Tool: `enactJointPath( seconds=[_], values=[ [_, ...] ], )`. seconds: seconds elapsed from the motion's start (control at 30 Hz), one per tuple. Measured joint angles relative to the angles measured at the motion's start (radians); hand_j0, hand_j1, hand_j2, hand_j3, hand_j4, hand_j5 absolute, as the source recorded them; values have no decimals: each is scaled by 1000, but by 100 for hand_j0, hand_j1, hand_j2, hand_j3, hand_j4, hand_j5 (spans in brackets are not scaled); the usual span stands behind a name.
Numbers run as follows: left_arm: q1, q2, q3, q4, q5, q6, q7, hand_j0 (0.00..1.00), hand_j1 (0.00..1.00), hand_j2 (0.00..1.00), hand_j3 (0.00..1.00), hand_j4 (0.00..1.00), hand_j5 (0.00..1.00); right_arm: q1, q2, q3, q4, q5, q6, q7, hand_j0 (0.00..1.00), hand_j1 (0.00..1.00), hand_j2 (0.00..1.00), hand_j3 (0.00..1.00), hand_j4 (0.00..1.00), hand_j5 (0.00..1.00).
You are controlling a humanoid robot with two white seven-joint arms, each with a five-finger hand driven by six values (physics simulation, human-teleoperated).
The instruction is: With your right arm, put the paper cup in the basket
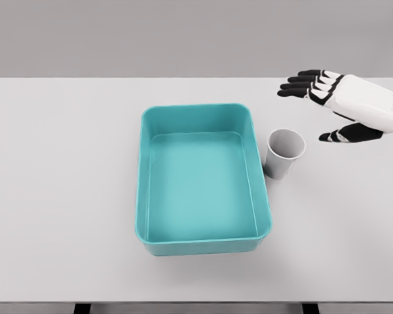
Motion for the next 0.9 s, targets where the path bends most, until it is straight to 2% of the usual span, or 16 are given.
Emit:
enactJointPath(
  seconds=[0.07, 0.13, 0.23, 0.27, 0.37, 0.47, 0.53, 0.6, 0.7, 0.73, 0.9],
  values=[
    [0, 0, 0, 0, 0, 0, 0, 100, 100, 100, 100, 100, 100, 5, 5, -17, 0, 1, 0, 2, 100, 100, 100, 100, 100, 100],
    [0, 0, 0, 0, 0, 0, 0, 100, 100, 100, 100, 100, 100, 49, 39, -35, 1, 4, -1, 3, 100, 100, 100, 100, 100, 100],
    [0, 0, 0, 0, 0, 0, 0, 100, 100, 100, 100, 100, 100, 58, 77, -68, 2, -4, -1, 3, 100, 100, 100, 100, 100, 100],
    [0, 0, 0, 0, 0, 0, 0, 100, 100, 100, 100, 100, 100, 68, 84, -79, 2, -25, -1, 3, 100, 100, 100, 100, 100, 100],
    [0, 0, 0, 0, 0, 0, 0, 100, 100, 100, 100, 100, 100, 103, 92, -96, 4, -199, 28, 4, 100, 100, 100, 100, 100, 100],
    [0, 0, 0, 0, 0, 1, 0, 100, 100, 100, 100, 100, 100, 169, 102, -120, 4, -357, 143, 4, 100, 100, 100, 100, 100, 100],
    [0, 0, 0, 0, 0, 1, 0, 100, 100, 100, 100, 100, 100, 175, 109, -152, 7, -457, 248, 3, 100, 100, 100, 100, 100, 100],
    [0, 0, 0, 0, 0, 1, 0, 100, 100, 100, 100, 100, 100, 176, 118, -166, 18, -511, 367, 3, 100, 100, 100, 100, 100, 100],
    [0, 0, 0, 0, 0, 1, 0, 100, 100, 100, 100, 100, 100, 178, 145, -171, 51, -547, 515, 3, 100, 100, 100, 100, 100, 100],
    [0, 0, 0, 0, 0, 1, 0, 100, 100, 100, 100, 100, 100, 199, 155, -172, 58, -552, 552, 3, 100, 100, 100, 100, 100, 100],
    [0, 0, 0, 0, 0, 1, 0, 100, 100, 100, 100, 100, 100, 268, 183, -147, 86, -556, 630, 3, 100, 100, 100, 100, 100, 100]
  ],
)
